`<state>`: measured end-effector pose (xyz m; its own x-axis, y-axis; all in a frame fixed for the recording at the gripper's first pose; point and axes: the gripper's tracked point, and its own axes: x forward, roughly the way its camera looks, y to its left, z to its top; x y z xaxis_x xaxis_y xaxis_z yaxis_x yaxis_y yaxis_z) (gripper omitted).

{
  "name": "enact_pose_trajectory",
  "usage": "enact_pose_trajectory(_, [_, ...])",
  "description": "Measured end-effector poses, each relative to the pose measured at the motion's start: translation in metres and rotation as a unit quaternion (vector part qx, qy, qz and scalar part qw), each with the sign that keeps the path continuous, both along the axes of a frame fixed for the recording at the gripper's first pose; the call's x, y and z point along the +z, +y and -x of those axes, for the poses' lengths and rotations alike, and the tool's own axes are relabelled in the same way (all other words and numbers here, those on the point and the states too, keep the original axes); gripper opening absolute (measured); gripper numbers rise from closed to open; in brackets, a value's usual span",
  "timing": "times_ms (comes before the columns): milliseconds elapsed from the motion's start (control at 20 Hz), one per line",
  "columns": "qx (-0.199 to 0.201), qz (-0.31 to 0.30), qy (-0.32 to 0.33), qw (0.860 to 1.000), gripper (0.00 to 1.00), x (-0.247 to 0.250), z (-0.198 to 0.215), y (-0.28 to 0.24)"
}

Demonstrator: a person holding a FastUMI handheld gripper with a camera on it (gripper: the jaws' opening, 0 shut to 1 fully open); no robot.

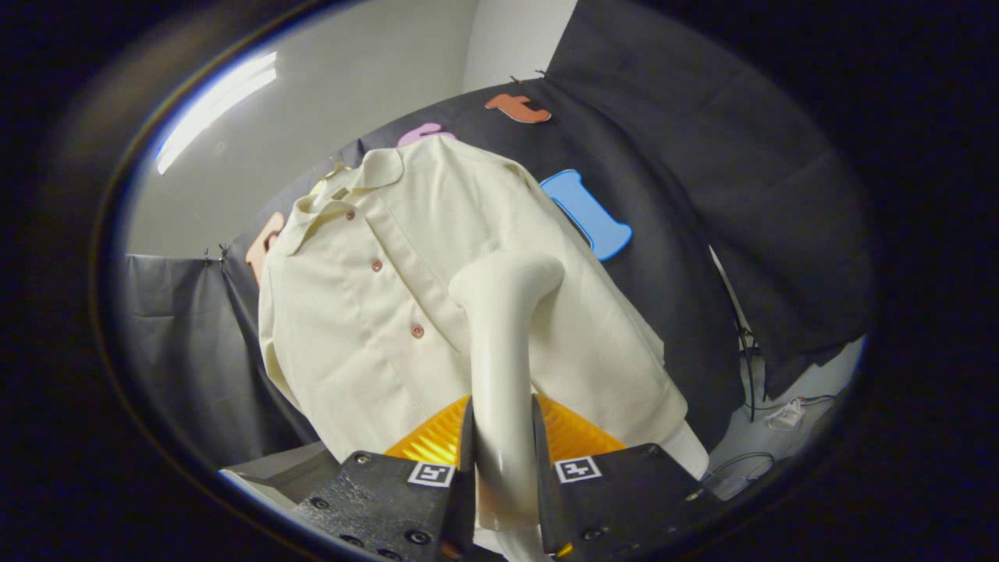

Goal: Iron the clothes twice with a garment steamer, once on the left side and once on the right side.

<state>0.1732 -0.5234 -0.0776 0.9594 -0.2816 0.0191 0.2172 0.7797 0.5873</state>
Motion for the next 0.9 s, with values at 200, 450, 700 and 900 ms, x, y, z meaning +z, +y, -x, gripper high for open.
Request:
enact_pose_trajectory(200, [-0.002,-0.036,0.009,0.999,0.32,-0.037,0.003,0.007])
enact_pose_trajectory(450, [-0.008,-0.081,0.021,0.996,0.32,-0.077,0.016,0.009])
enact_pose_trajectory(700, [-0.022,-0.102,0.049,0.993,0.32,-0.116,0.039,0.012])
enact_pose_trajectory(900, [-0.029,-0.123,0.066,0.99,0.32,-0.14,0.057,0.021])
